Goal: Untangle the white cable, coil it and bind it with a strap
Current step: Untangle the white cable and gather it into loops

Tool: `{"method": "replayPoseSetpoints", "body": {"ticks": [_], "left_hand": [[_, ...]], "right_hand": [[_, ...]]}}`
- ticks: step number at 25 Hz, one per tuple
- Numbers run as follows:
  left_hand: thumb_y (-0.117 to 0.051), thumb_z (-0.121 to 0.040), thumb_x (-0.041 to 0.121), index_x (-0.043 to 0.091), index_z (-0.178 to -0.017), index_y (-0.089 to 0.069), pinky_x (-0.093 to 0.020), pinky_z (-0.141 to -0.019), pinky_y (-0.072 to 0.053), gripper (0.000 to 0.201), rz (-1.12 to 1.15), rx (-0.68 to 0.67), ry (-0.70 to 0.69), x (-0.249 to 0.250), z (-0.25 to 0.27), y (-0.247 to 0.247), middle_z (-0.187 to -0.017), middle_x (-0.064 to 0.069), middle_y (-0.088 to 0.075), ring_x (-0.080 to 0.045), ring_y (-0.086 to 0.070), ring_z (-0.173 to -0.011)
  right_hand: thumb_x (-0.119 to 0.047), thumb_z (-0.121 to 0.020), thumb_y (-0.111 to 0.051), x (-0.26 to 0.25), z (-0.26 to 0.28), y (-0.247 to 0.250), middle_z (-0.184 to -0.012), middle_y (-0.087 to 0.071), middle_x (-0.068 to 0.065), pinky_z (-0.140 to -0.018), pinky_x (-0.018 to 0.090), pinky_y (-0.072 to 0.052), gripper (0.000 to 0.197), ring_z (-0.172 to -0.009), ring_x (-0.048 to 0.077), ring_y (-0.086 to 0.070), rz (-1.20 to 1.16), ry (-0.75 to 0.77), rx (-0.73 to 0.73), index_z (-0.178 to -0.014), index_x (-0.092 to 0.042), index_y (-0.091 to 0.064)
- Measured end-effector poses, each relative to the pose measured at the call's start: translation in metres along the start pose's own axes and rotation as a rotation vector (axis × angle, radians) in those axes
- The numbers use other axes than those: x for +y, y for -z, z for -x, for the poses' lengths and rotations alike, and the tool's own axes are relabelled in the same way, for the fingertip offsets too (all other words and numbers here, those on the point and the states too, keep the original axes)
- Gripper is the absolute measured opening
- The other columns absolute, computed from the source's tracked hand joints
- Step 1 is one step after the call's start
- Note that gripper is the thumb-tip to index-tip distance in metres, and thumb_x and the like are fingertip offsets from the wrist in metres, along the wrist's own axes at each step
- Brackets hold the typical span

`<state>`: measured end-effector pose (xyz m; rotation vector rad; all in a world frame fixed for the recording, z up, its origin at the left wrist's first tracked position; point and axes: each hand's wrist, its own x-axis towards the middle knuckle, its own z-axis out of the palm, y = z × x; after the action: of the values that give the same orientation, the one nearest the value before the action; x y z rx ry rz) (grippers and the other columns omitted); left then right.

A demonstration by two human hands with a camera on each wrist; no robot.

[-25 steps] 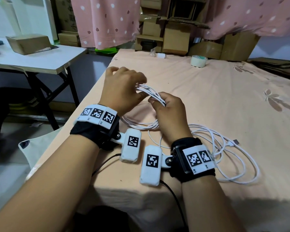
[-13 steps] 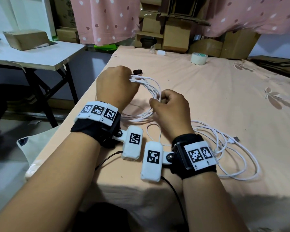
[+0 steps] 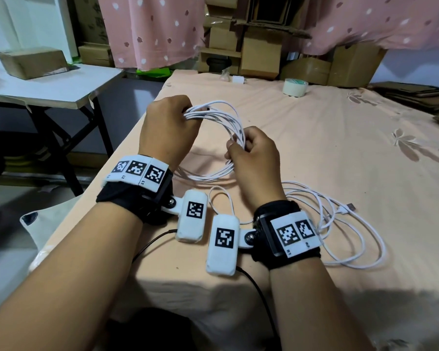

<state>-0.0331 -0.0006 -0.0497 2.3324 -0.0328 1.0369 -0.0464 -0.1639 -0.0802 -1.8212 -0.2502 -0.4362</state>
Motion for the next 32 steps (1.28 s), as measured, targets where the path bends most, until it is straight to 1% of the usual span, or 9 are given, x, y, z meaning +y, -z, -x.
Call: {"method": "replayPoseSetpoints", "body": {"ticks": [6, 10, 15, 18, 21, 24, 27, 30, 32], "left_hand": [[-0.064, -0.087, 0.027, 0.016, -0.052, -0.045, -0.035, -0.06, -0.03, 0.041, -0.083, -0.161, -0.033, 0.003, 0.003, -0.003, -0.049, -0.001, -0.042, -0.029, -0.042, -0.061], [-0.068, -0.083, 0.022, 0.014, -0.08, -0.072, -0.034, -0.072, -0.047, 0.009, 0.094, -0.219, -0.096, 0.011, 0.01, 0.001, -0.071, -0.001, -0.069, -0.021, -0.063, -0.074], [-0.076, -0.08, 0.017, 0.012, -0.112, -0.068, -0.026, -0.079, -0.055, 0.033, 0.322, -0.214, -0.235, 0.022, 0.013, 0.006, -0.09, 0.001, -0.073, -0.01, -0.07, -0.081], [-0.072, -0.083, 0.022, 0.009, -0.089, -0.07, -0.029, -0.064, -0.048, 0.014, 0.261, -0.155, -0.235, 0.02, 0.011, 0.004, -0.073, -0.001, -0.067, -0.014, -0.061, -0.066], [-0.066, -0.083, 0.026, 0.009, -0.062, -0.053, -0.033, -0.053, -0.031, 0.03, 0.141, -0.054, -0.114, 0.011, 0.008, 0.002, -0.051, 0.001, -0.043, -0.016, -0.036, -0.053], [-0.062, -0.084, 0.032, 0.008, -0.058, -0.047, -0.035, -0.05, -0.03, 0.039, 0.05, -0.029, 0.043, 0.009, 0.005, 0.001, -0.05, -0.005, -0.039, -0.025, -0.032, -0.055], [-0.057, -0.087, 0.043, 0.006, -0.057, -0.05, -0.034, -0.05, -0.036, 0.047, -0.066, -0.097, 0.198, 0.007, 0.006, 0.001, -0.052, -0.007, -0.047, -0.031, -0.044, -0.057], [-0.062, -0.086, 0.035, 0.014, -0.087, -0.065, -0.034, -0.069, -0.049, 0.021, -0.045, -0.123, 0.026, 0.005, 0.004, -0.001, -0.082, -0.004, -0.068, -0.026, -0.062, -0.082], [-0.073, -0.082, 0.024, 0.018, -0.116, -0.062, -0.029, -0.086, -0.05, 0.037, 0.075, -0.154, -0.2, 0.011, 0.008, 0.002, -0.108, 0.0, -0.068, -0.014, -0.061, -0.097]], "right_hand": [[-0.017, -0.095, -0.055, -0.007, -0.001, 0.004, -0.067, -0.06, -0.005, -0.073, 0.053, -0.056, 0.008, -0.064, 0.027, -0.062, -0.093, 0.041, 0.148, -0.09, -0.018, -0.062], [-0.013, -0.096, -0.052, -0.008, -0.002, 0.006, -0.067, -0.057, -0.003, -0.066, 0.047, -0.057, 0.01, -0.055, 0.02, -0.059, -0.13, 0.056, 0.239, -0.094, -0.016, -0.061], [-0.016, -0.092, -0.052, -0.004, -0.004, 0.0, -0.063, -0.054, -0.011, -0.065, 0.043, -0.049, 0.013, -0.062, 0.02, -0.049, -0.108, 0.103, 0.122, -0.09, -0.017, -0.065], [-0.016, -0.092, -0.056, -0.006, -0.005, 0.002, -0.064, -0.056, -0.011, -0.065, 0.036, -0.047, 0.012, -0.063, 0.019, -0.05, -0.074, 0.118, 0.092, -0.086, -0.02, -0.065], [-0.011, -0.087, -0.062, -0.003, -0.005, 0.004, -0.061, -0.056, -0.013, -0.062, 0.028, -0.041, 0.015, -0.06, 0.011, -0.048, -0.02, 0.061, 0.076, -0.078, -0.022, -0.063], [-0.013, -0.085, -0.059, -0.001, -0.004, 0.0, -0.059, -0.058, -0.007, -0.064, 0.034, -0.044, 0.02, -0.063, 0.02, -0.054, 0.005, -0.015, 0.015, -0.067, -0.023, -0.056], [-0.006, -0.088, -0.052, -0.005, -0.003, 0.0, -0.063, -0.065, 0.0, -0.069, 0.039, -0.057, 0.02, -0.065, 0.024, -0.066, -0.152, -0.025, 0.042, -0.08, -0.021, -0.062], [-0.009, -0.092, -0.05, -0.005, -0.003, 0.001, -0.062, -0.058, -0.003, -0.06, 0.037, -0.052, 0.021, -0.058, 0.021, -0.057, -0.122, 0.027, 0.047, -0.084, -0.021, -0.065], [-0.015, -0.089, -0.049, -0.003, -0.003, -0.001, -0.06, -0.057, -0.008, -0.066, 0.045, -0.054, 0.022, -0.059, 0.021, -0.055, -0.084, 0.05, 0.034, -0.083, -0.026, -0.067]]}}
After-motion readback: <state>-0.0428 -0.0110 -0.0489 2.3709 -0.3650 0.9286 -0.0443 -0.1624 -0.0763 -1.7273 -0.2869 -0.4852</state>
